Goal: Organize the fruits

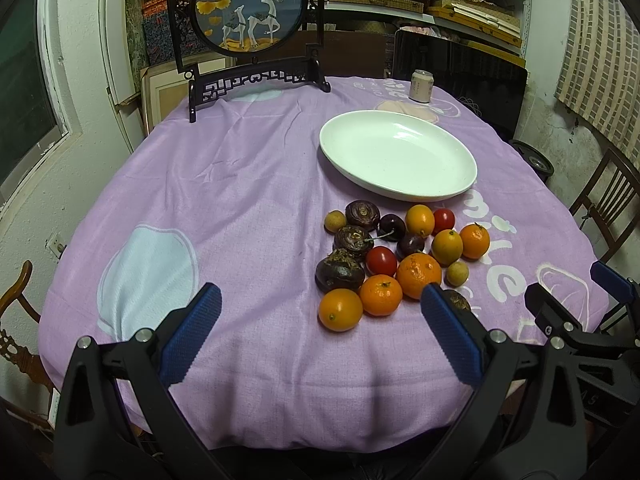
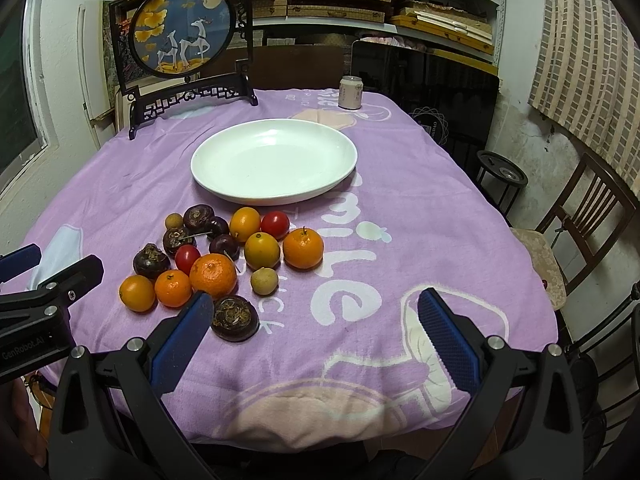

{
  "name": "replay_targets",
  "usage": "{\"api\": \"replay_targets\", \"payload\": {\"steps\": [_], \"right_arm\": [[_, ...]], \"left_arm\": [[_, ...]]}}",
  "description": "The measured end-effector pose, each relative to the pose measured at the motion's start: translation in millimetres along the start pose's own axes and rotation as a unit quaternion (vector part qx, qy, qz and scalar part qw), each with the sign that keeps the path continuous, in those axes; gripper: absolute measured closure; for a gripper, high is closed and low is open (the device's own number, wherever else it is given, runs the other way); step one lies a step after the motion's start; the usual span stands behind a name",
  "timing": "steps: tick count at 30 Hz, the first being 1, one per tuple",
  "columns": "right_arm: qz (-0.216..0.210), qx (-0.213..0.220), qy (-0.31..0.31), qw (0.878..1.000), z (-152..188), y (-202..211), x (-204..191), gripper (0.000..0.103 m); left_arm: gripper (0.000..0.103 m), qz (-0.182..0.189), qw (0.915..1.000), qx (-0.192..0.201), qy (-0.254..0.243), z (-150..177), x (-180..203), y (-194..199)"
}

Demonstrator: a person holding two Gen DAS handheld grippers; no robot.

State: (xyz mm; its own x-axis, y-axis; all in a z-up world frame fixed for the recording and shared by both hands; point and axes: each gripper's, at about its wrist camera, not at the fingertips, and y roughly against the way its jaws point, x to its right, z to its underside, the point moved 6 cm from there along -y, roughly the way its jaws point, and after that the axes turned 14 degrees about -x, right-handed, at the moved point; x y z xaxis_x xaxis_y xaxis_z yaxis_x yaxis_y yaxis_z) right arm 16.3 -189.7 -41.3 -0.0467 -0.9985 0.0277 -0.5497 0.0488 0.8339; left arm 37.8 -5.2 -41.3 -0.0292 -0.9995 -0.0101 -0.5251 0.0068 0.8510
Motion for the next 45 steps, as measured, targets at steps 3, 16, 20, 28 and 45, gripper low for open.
{"api": "replay_targets", "payload": {"steps": [3,16,20,28,45], "right_arm": [[0.0,0.0,0.0,1.0,-0.1,-0.4,-0.1,0.001],[0.0,-0.001,0.001,1.0,0.7,-1.4,-1.4,0.001],[0.0,-0.001,0.001,1.0,1.2,-2.2,-2.3,0.001],[-0.005,-0.006,0.008,1.0,8.1,-17.2,-7.5,0.001],[-0.085,-0.08,0.096,0.988,22.2,-77.4,-61.3,0.023]], "left_arm": [[0.002,0.0,1.0,0.0,0.0,-1.1,0.5,-2.2],[0.002,0.001,1.0,-0.001,0.0,-0.8,0.9,-2.2],[0.002,0.001,1.0,-0.002,0.0,-1.1,0.5,-2.4],[0.002,-0.01,0.9999,-0.01,0.007,9.9,-13.8,-12.1],[0.002,-0.007,0.9969,-0.061,0.049,38.3,-63.2,-43.5]]}}
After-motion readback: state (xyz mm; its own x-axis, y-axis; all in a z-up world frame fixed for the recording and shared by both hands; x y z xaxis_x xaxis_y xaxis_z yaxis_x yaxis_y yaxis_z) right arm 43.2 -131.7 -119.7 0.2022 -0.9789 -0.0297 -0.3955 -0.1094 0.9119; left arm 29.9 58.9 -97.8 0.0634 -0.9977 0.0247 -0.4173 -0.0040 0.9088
